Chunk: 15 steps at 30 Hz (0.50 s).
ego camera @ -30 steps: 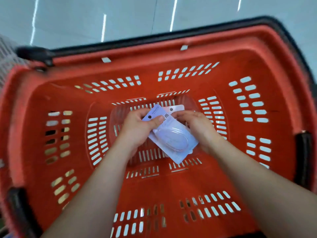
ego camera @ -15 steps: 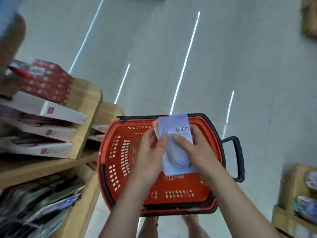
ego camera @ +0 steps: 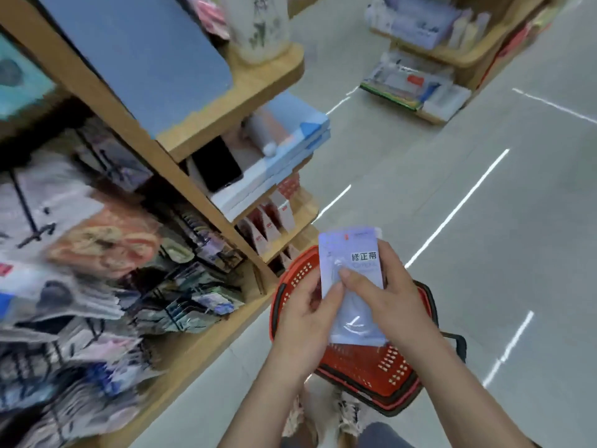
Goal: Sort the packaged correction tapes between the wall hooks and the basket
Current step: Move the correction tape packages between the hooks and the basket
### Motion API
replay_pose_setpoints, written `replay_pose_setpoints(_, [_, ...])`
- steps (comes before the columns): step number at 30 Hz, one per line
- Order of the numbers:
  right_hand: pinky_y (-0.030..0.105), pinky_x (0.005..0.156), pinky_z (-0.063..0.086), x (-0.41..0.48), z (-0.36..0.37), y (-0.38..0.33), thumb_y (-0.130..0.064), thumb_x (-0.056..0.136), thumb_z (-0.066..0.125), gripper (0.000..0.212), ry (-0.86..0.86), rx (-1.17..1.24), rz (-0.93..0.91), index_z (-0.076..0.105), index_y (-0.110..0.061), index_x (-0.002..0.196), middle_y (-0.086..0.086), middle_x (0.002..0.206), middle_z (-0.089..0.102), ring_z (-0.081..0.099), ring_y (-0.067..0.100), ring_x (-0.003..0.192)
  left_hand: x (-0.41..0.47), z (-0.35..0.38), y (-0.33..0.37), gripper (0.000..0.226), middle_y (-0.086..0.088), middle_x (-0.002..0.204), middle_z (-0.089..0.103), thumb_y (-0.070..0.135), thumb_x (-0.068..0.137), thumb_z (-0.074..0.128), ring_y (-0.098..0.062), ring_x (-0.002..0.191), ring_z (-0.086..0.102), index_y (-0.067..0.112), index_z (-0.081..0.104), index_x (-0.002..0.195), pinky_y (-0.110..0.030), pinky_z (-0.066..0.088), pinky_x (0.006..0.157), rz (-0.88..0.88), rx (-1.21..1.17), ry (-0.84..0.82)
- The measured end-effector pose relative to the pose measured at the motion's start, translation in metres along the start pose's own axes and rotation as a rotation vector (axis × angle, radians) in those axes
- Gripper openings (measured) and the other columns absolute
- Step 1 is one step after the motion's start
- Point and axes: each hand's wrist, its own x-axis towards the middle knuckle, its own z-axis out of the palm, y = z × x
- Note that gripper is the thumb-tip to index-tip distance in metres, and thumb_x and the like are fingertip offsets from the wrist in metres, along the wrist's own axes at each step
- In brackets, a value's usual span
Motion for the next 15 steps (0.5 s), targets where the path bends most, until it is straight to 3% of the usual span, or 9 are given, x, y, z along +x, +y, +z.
replay_pose_setpoints(3, [0.014,0.07,0.051,-0.016,0.037,-0.024,-0.024,0.093,0.065,0.019,-0.068,-0.031,-0.038,0.063,-0.034,0.109,-0.015,0.094,0.073,0.069,0.002,0.085,-0.036,-0.027,0.021,0.04,0.009,0.116,0.072,0.007,0.096,0.058,-0.01,0.107,0.068,0.025,0.055,0.131,-0.027,0.056,0.088,0.061,-0.063,0.131])
replay_pose_setpoints(5, [0.009,0.075,0.048,-0.026,0.061,-0.038,-0.039,0.096,0.052,0.02,-0.144,-0.078,-0.084,0.062,-0.032,0.112,-0.023,0.092,0.071,0.066,-0.002,0.089,-0.057,-0.047,0.029,0.031,0.005,0.108,0.074,0.006,0.094,0.062,-0.01,0.099,0.07,0.02,0.062,0.121,-0.023,0.055,0.079,0.075,-0.072,0.186])
replay_pose_setpoints(7, [0.001,0.072,0.043,-0.036,0.086,-0.058,-0.033,0.103,0.05,0.013,-0.256,-0.071,-0.104,0.062,-0.03,0.099,-0.034,0.081,0.067,0.062,-0.009,0.082,-0.078,-0.069,0.033,0.018,0.0,0.101,0.075,0.008,0.093,0.064,-0.013,0.091,0.07,0.013,0.064,0.11,-0.024,0.054,0.074,0.086,-0.106,0.29])
replay_pose_setpoints(9, [0.001,0.076,0.043,-0.047,0.111,-0.074,-0.03,0.098,0.059,0.008,-0.407,-0.058,-0.131,0.062,-0.034,0.105,-0.035,0.091,0.068,0.063,-0.01,0.09,-0.101,-0.094,0.038,0.016,-0.006,0.103,0.074,0.015,0.093,0.066,-0.02,0.092,0.069,0.011,0.062,0.108,-0.033,0.055,0.079,0.094,-0.196,0.407])
replay_pose_setpoints(12, [0.012,0.084,0.048,-0.065,0.15,-0.086,-0.025,0.076,0.074,0.051,-0.641,-0.178,-0.172,0.058,-0.029,0.125,-0.022,0.113,0.069,0.064,-0.002,0.107,-0.14,-0.132,0.042,0.025,-0.013,0.109,0.072,0.024,0.092,0.066,-0.034,0.1,0.069,0.01,0.06,0.112,-0.054,0.054,0.091,0.103,-0.321,0.539])
replay_pose_setpoints(15, [0.017,0.082,0.052,-0.087,0.198,-0.088,-0.02,0.069,0.088,0.062,-0.775,-0.318,-0.196,0.06,-0.033,0.123,-0.019,0.111,0.069,0.065,0.0,0.101,-0.186,-0.171,0.035,0.023,-0.017,0.11,0.072,0.022,0.098,0.056,-0.04,0.105,0.066,0.007,0.06,0.114,-0.056,0.052,0.094,0.127,-0.356,0.623])
